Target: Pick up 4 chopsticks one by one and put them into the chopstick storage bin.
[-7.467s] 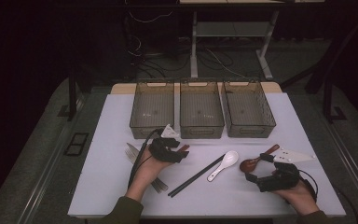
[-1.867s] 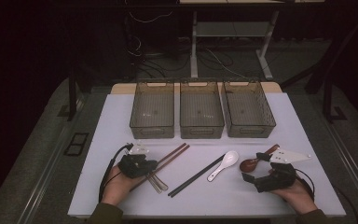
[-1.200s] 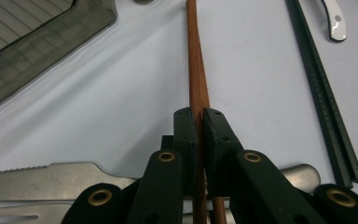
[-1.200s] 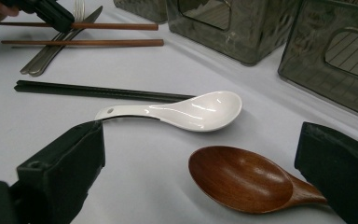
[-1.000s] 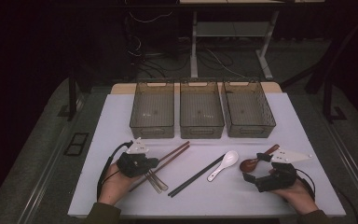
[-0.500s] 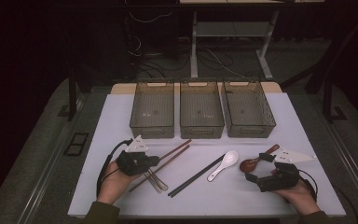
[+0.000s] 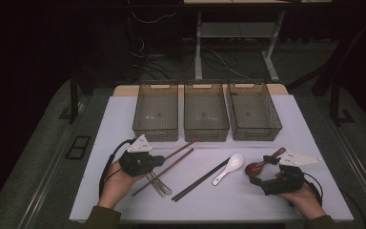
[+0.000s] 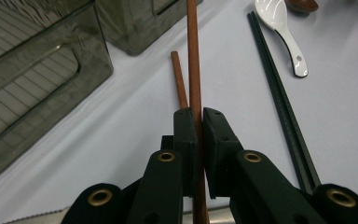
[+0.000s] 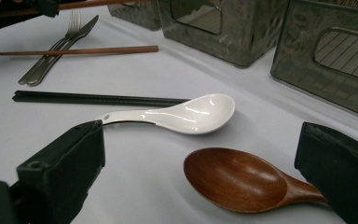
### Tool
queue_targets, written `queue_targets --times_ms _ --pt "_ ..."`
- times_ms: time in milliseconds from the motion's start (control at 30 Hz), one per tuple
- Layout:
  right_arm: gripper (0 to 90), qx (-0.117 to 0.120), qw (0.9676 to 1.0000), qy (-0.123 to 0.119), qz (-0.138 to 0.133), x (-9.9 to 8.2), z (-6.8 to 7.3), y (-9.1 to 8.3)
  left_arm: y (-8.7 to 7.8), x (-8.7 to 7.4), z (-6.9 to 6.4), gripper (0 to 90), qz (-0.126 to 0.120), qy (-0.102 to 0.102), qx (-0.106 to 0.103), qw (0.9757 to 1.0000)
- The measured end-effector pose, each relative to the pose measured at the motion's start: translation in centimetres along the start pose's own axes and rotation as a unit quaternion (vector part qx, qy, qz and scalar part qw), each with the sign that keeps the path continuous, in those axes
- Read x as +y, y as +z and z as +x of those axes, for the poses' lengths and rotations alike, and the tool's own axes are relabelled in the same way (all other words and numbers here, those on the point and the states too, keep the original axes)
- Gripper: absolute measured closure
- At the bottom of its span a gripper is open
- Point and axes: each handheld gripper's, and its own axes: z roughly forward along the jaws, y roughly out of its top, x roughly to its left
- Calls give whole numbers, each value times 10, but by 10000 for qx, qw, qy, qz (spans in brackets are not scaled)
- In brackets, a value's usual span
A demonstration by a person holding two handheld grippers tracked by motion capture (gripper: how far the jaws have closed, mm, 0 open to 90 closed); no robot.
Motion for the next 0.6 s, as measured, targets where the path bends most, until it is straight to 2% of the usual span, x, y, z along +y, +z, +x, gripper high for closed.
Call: queue_targets --times_ms 233,433,600 --pt "15 0 10000 23 -30 0 0 -1 -3 9 1 836 -127 -3 -54 9999" --pt "15 -26 10000 37 -48 0 1 -2 -3 19 5 836 -157 106 -30 9998" --pt "15 -59 9999 69 -58 -1 0 -3 -6 30 11 836 -316 108 -49 9994"
